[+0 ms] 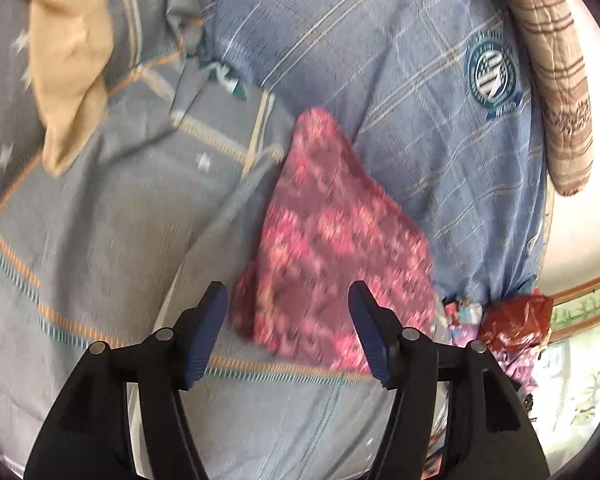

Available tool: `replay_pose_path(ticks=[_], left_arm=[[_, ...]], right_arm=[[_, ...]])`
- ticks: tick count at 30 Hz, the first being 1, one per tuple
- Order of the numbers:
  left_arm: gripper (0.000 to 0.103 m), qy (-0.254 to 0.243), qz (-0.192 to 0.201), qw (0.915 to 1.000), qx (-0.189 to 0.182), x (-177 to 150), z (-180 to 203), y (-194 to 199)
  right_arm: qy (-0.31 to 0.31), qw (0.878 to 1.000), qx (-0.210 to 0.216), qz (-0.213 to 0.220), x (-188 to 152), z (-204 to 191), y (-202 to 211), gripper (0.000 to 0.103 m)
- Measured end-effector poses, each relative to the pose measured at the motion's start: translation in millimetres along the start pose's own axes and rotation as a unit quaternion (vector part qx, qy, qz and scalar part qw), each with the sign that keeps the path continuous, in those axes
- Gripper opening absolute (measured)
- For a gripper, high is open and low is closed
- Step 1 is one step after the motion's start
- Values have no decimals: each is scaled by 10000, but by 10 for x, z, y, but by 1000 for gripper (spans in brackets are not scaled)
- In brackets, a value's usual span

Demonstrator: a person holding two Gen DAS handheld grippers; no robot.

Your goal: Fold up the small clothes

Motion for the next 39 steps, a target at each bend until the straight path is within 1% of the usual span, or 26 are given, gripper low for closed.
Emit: replay_pose_path(ticks=[1,3,4,6,7,9,11,13,14,15,16,17,18,19,21,22,24,26,27,29,30,33,36,37,39], left_arm=[[62,86,25,9999,-75,64,-3,-8],[62,153,76,9997,-169,198,-7,-30],[62,133,94,9998,-124,241,-5,-62],[62,96,202,9997,3,341,-27,-122],[62,89,227,9997,11,374,-49,-139],[62,104,217,9997,-23,441,-107,-189],[62,226,136,9996,-57,516,-175,-204],[62,278,159,9993,-215,569,-224,-152],[62,253,185,9992,-229,574,-237,-132],[62,190,197,9995,-174,574,-252,-120],[62,162,195,9996,-121,578,-266,-117],[62,175,189,9996,-108,580,-278,-117],[62,194,154,9995,-183,578,-286,-125],[62,195,99,9994,-279,573,-281,-137],[62,163,-23,9985,-530,554,-223,-173],[62,147,-65,9978,-637,544,-185,-199],[63,167,-173,9964,-813,529,-90,-284],[75,213,-294,9945,-978,542,5,-409],[75,249,-395,9935,-1038,559,67,-508],[75,227,-577,9921,-1088,606,169,-673],[75,175,-689,9920,-1047,650,227,-782],[75,41,-1023,9929,-598,812,351,-1139],[75,-200,-1464,9886,-286,903,436,-1458],[75,-283,-1562,9871,-218,927,457,-1536],[75,-434,-1646,9851,-254,972,503,-1618]], right_arm=[[257,9994,167,-182,-21,-260,-182,70],[821,9944,304,-585,-121,-754,-572,70],[1228,9886,335,-810,-174,-1047,-802,70],[1775,9781,364,-1028,-293,-1409,-1039,70],[2114,9700,392,-1134,-350,-1638,-1185,70],[2557,9582,376,-1225,-439,-1895,-1342,70],[3031,9446,169,-1251,-508,-2112,-1524,70],[3267,9366,15,-1264,-555,-2211,-1671,70],[3319,9349,-59,-1256,-552,-2218,-1718,67],[3368,9331,-116,-1251,-582,-2223,-1766,64],[3449,9305,-179,-1218,-576,-2241,-1816,56],[3506,9286,-188,-1201,-556,-2237,-1843,27],[3530,9277,-164,-1207,-538,-2227,-1859,11],[3512,9292,-188,-1136,-506,-2223,-1851,11],[3273,9406,-76,-903,-387,-2138,-1715,11],[3077,9483,3,-776,-317,-2078,-1599,11],[2819,9572,87,-649,-215,-1982,-1483,11],[2575,9644,167,-577,-141,-1878,-1404,11],[2471,9670,204,-585,-109,-1827,-1414,11],[2418,9682,240,-592,-113,-1788,-1403,11],[2411,9684,249,-582,-115,-1777,-1405,11],[2353,9696,349,-575,-135,-1761,-1433,11],[2228,9721,464,-577,-135,-1725,-1451,11],[2162,9733,513,-572,-142,-1710,-1443,11],[2065,9750,586,-574,-143,-1690,-1451,11]])
Point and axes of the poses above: each gripper's, at about its wrist camera, not at the fingertips, and y roughly against the way its jaws point, z to its right, x to its top, the point moved 3 cm from there along -y, roughly the way its jaws point, and after that the axes turned 3 degrees about y, right-handed, at the moved point
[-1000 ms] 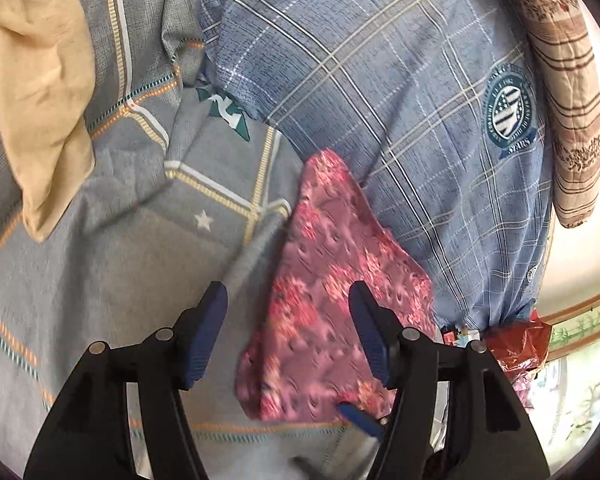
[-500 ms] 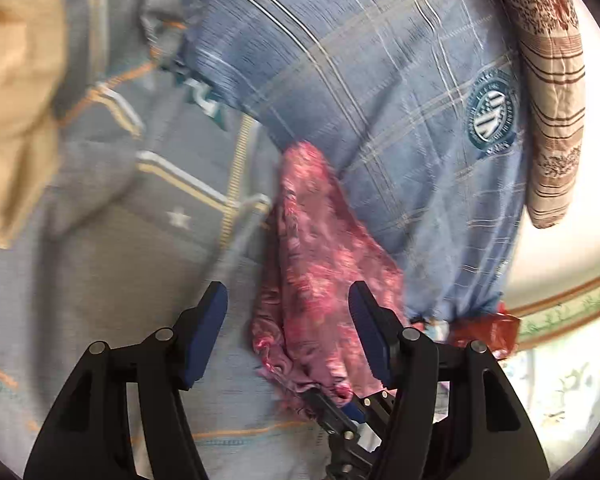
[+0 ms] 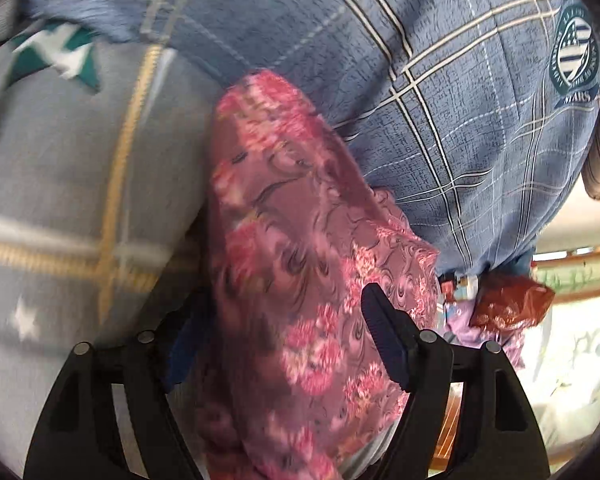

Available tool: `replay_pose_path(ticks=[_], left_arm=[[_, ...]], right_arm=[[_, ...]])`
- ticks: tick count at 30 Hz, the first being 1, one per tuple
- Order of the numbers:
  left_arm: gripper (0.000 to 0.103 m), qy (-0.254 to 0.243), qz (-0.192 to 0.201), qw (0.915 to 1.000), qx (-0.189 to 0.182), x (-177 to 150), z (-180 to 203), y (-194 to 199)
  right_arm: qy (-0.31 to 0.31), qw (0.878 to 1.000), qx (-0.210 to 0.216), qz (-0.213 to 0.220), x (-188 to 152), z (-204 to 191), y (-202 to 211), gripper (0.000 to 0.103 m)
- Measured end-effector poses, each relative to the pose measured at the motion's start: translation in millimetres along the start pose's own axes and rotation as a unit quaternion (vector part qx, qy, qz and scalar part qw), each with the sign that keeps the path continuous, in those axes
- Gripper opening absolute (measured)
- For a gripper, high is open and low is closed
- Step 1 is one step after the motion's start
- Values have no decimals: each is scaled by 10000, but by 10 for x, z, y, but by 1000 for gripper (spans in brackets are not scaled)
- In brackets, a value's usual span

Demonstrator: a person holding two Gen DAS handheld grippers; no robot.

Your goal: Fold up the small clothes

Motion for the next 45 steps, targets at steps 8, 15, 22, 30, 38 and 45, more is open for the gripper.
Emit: replay_pose_path(ticks=[8,15,22,30,38,45], left_arm=[[8,-193,-74,9997,-107,-33,197,32],[7,-472,281,9979,-334,-268,900,292],[6,-1075,273,9938,-126,-511,1851,54],[6,-1320,-251,9908,151,-764,2618,-886],[4,-1197,-771,9870,740,-930,2769,-1686],[25,-1588,-685,9573,2315,-845,2689,-1546]], right_arm=[[-385,9986,294,232,-2,117,85,11],[-835,9930,547,637,-30,293,459,11],[-1492,9789,545,1287,-258,706,1182,11],[-2266,9596,341,1631,-748,1357,1714,11],[-2915,9400,503,1700,-1225,1821,1753,11],[-3510,9237,783,1322,-1556,2016,1491,22]])
Point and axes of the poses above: each gripper's, at about its wrist camera, not at the fingertips, and y roughly against the way its jaws point, z to its right, x to its top, the point moved 3 cm from there along -y, roughly the way its jaws point, and after that the axes turned 3 degrees about y, right-handed, at the moved point
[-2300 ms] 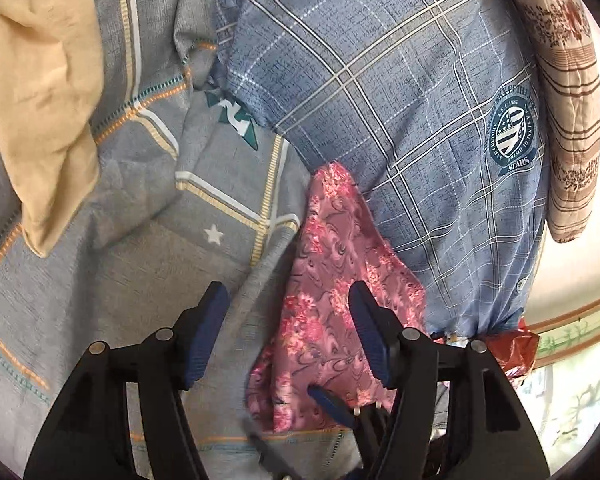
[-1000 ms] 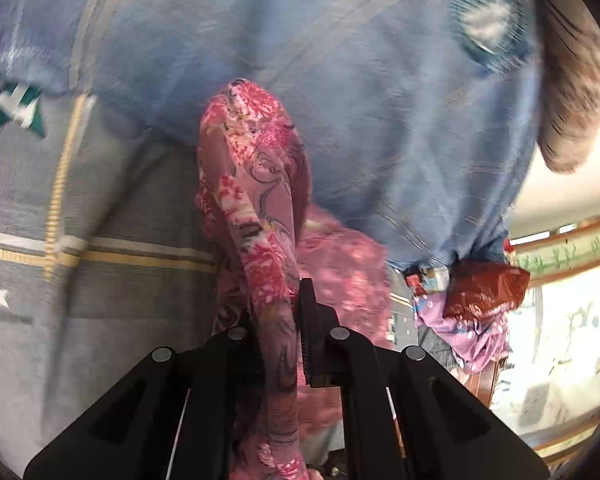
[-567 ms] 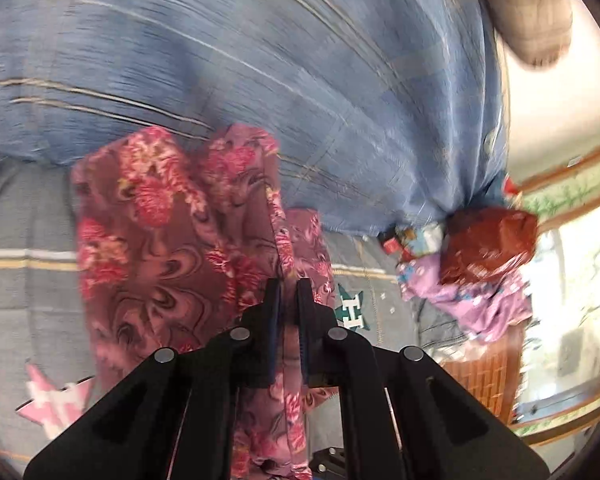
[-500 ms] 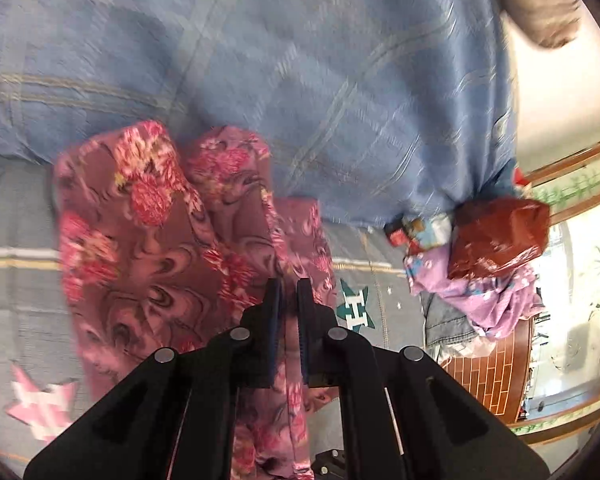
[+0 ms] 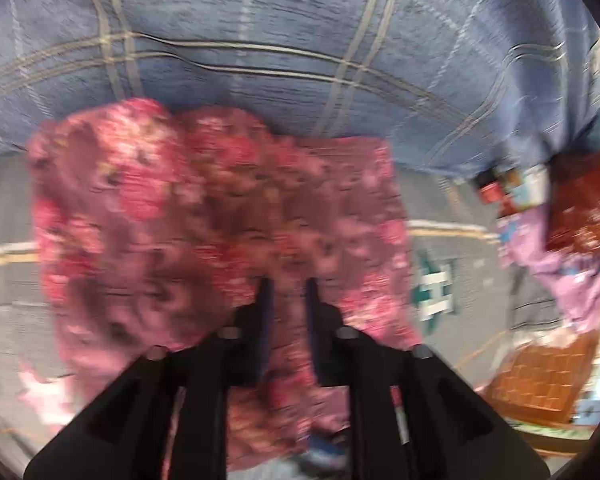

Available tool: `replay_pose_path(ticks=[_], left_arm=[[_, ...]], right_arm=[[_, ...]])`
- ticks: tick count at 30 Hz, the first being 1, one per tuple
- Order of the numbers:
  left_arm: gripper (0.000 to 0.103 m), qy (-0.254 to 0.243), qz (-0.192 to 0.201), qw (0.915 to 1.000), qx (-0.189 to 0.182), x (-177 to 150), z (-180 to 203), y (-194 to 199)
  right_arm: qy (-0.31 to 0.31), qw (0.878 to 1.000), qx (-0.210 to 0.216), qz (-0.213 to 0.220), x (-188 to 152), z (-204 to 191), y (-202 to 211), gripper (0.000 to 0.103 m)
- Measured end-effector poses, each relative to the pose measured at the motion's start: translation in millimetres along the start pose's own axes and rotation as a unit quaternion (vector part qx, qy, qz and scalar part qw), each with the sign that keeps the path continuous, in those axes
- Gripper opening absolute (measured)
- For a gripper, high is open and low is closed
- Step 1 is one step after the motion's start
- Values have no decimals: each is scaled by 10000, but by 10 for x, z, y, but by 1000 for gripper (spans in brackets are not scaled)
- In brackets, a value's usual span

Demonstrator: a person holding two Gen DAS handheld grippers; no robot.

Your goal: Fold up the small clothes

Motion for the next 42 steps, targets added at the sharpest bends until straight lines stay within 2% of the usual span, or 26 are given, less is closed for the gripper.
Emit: replay_pose_path(ticks=[1,3,4,5,6,8,10,12,16,19,23,27,28,33,37,40,42], left_arm=[[32,-11,65,9998,161,2,-70,54],[41,-65,331,9982,490,17,-144,221],[51,-76,420,9973,590,22,-164,282],[61,-66,501,9964,680,27,-186,333],[63,-15,569,9952,798,32,-213,371],[63,64,562,9943,901,62,-287,384],[63,92,344,9948,956,79,-252,252],[63,60,119,9939,1099,90,-173,40],[63,10,-42,9877,1565,156,-124,-269],[63,128,-119,9848,1728,222,-167,-396],[63,197,-138,9848,1722,246,-156,-405],[63,115,-54,9959,895,237,80,-319],[63,72,-52,9959,896,236,108,-327],[63,-178,-244,9826,1835,224,108,-573],[63,196,-246,9812,1902,206,-60,-528],[63,248,-219,9811,1905,225,-199,-453],[67,266,-358,9826,1805,241,-304,-482]], right_arm=[[-80,9999,56,70,15,18,38,24],[-4,9992,149,357,79,-13,171,44],[35,9987,196,466,121,-29,222,51],[43,9985,208,500,157,-31,239,67],[26,9987,138,489,199,-26,236,72],[-10,9992,125,380,270,-16,168,72],[57,10000,24,28,325,-49,-2,72],[211,9995,136,-197,369,-95,-130,72],[310,9978,561,-167,296,-193,-185,72],[420,9973,542,-256,246,-180,-209,71],[400,9965,695,-237,239,-205,-188,72],[346,9963,745,-259,241,-207,-190,70],[330,9963,758,-249,249,-192,-203,70],[320,9961,792,-223,289,-138,-177,70],[237,9943,1025,-145,296,-103,-130,71],[287,9932,1116,-164,292,-130,-115,71],[349,9933,1090,-177,279,-146,-143,71]])
Point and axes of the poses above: each gripper's, at about its wrist camera, not at the fingertips, and y roughly against the way its jaws point, z to its right, x to its top, the point moved 3 cm from there along -y, roughly the way its jaws point, and after that the axes turned 3 degrees about y, right-handed, at the moved point
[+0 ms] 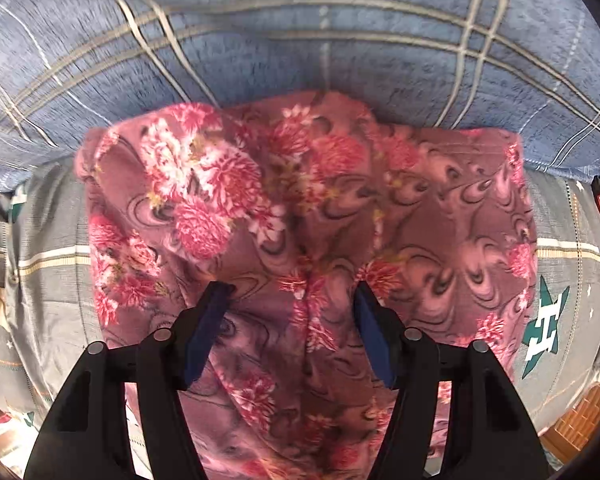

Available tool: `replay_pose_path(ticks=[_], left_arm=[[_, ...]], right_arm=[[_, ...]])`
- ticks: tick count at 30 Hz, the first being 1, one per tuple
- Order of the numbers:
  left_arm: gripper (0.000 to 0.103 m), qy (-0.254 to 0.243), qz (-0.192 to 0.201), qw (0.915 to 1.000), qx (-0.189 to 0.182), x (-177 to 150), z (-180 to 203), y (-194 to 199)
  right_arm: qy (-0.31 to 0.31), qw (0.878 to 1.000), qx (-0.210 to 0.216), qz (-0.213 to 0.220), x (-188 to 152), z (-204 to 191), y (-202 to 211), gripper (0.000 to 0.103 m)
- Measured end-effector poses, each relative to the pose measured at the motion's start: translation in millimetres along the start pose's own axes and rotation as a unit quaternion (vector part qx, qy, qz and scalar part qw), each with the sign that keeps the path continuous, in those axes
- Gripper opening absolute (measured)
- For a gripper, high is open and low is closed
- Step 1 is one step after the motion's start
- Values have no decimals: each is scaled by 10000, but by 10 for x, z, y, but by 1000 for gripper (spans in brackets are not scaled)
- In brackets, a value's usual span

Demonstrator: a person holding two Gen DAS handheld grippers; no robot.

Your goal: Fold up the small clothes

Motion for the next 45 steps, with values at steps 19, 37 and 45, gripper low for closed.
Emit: replay_pose_path(ticks=[19,37,45], left_arm=[[2,-213,700,9821,-1737,-512,489,637],[9,-338,947,9502,-2951,-529,798,770],[59,290,1792,9553,-2333,-593,-436,891]], right_arm=[[-202,9977,261,594,76,-187,516,6],[-1194,9834,-1244,561,2,389,1304,21],[-362,9740,-1517,1640,505,-26,1702,56]])
Point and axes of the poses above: each gripper's, at about its wrist camera, not at the fingertips, and y roughly against the way its jaws point, z to its right, x to its top, the point moved 3 cm from there along -y, roughly the way its jaws point, and after that the axes turned 3 degrees about y, right-handed, at the moved point
